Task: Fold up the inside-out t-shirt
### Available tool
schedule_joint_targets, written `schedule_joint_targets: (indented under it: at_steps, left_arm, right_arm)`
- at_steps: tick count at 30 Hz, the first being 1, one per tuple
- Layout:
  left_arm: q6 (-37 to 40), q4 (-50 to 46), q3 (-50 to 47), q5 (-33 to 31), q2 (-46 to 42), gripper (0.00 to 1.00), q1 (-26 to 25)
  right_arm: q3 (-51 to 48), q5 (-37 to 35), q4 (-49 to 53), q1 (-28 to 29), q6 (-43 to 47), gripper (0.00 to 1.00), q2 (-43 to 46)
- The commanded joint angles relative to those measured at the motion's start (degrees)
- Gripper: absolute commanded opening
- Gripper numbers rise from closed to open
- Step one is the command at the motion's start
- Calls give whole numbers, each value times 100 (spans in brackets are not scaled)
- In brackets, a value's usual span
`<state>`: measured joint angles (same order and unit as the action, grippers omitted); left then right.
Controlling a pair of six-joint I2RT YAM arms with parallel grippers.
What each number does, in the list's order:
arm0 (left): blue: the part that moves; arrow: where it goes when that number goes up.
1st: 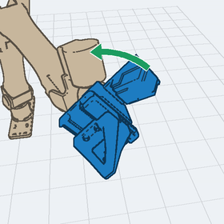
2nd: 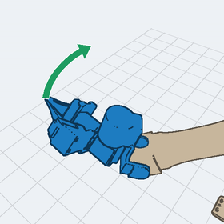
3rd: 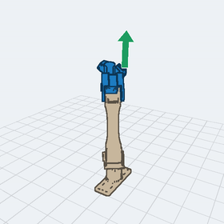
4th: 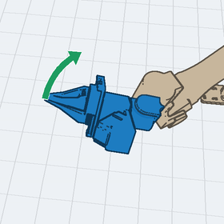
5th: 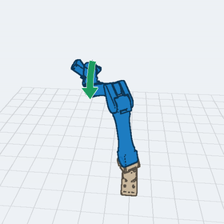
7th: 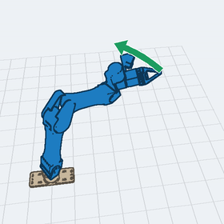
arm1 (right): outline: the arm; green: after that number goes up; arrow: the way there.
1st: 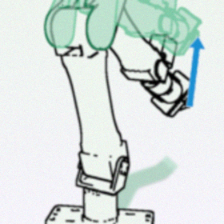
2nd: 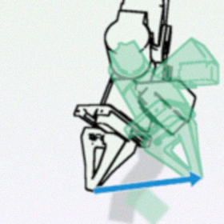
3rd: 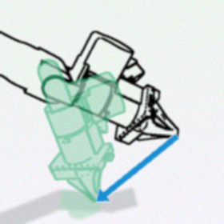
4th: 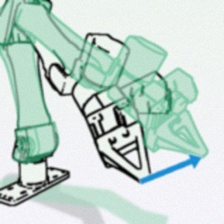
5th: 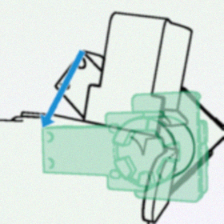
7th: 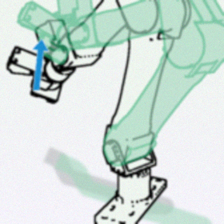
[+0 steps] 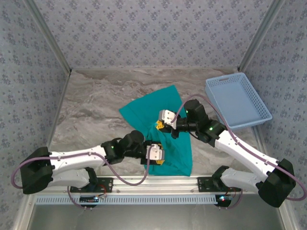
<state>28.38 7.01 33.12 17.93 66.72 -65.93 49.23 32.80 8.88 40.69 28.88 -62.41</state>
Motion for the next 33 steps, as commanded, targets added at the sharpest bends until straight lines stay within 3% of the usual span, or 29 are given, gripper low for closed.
schedule_joint_targets:
  at_steps: [1, 11, 16, 20, 22, 23, 26, 30, 33]
  left_arm:
    - [177, -644, 233, -133, -17, 47, -280]
    - [-288, -1473, 203, -1646, -317, 41, -1493]
    - [-701, -1570, 66, -1883, -427, 38, -1578]
    - [-843, -1406, -247, -2164, -1294, 39, -1570]
    - [-927, -1205, -412, -2355, -1865, 48, -1472]
    - [-1070, -1110, -458, -2408, -2141, 58, -1353]
    - [-1763, -893, -482, -2252, -2678, 77, -685]
    - [-2927, -789, -249, -2007, -2579, 80, 74]
    - [-3678, -1144, 201, -1867, -2055, 78, 315]
  right_arm:
    - [157, -287, 114, -102, -48, 0, 81]
    - [244, -955, 104, -465, -199, 0, -73]
    - [257, -716, 117, -468, -76, 0, -43]
    - [268, -580, 239, -449, 13, 0, 25]
    - [241, -520, 280, -431, 54, 0, 75]
    - [233, -487, 306, -416, 71, 0, 88]
    - [154, -322, 287, -373, 143, 0, 148]
    - [104, -537, 171, -301, 22, 0, 148]
    - [96, -611, 199, -261, 20, 0, 150]
